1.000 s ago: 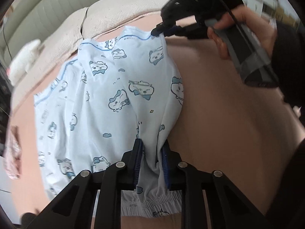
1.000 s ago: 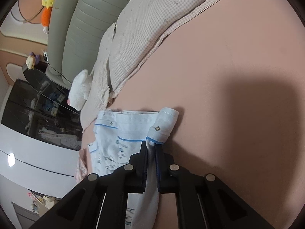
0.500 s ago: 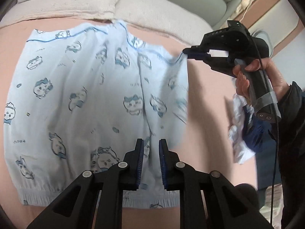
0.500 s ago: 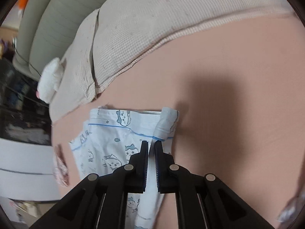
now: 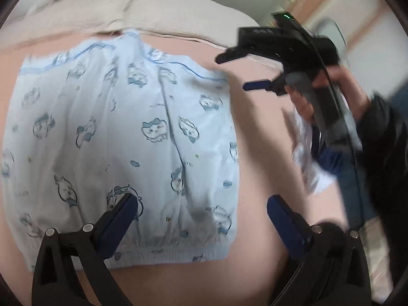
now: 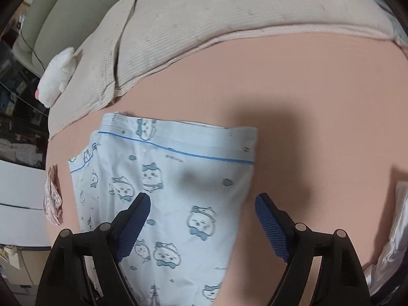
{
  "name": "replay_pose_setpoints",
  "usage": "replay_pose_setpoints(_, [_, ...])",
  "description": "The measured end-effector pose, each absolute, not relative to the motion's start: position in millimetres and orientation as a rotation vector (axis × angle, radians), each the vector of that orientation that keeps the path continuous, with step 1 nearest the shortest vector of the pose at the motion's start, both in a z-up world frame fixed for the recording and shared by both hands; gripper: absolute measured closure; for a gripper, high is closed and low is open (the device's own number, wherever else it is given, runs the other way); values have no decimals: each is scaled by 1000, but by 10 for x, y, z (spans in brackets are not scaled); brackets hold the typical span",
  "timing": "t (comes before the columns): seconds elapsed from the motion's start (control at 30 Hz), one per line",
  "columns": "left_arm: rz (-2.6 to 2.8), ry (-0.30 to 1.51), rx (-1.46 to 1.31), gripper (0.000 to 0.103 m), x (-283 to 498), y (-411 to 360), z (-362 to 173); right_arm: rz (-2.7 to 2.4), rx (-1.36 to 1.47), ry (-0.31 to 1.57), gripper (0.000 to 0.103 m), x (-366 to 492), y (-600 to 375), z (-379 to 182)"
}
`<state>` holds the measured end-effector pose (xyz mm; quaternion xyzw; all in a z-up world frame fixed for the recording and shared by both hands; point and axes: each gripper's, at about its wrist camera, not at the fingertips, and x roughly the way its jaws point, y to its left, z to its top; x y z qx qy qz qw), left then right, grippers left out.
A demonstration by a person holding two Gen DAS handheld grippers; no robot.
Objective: Fold clothes
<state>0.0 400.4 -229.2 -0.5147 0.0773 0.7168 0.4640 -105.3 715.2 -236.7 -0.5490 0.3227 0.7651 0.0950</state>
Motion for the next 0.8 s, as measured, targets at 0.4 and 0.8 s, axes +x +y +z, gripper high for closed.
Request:
replay_pose_setpoints(0.4, [1738, 960, -717, 0, 1217, 4280, -2684, 2395, -1392, 1290, 18, -394, 7450, -2728])
replay_pose_setpoints(0.8, [1820, 1172, -599, 0, 1241, 4452, -2928, 2550, -1205, 1351, 5, -298, 7462, -2850])
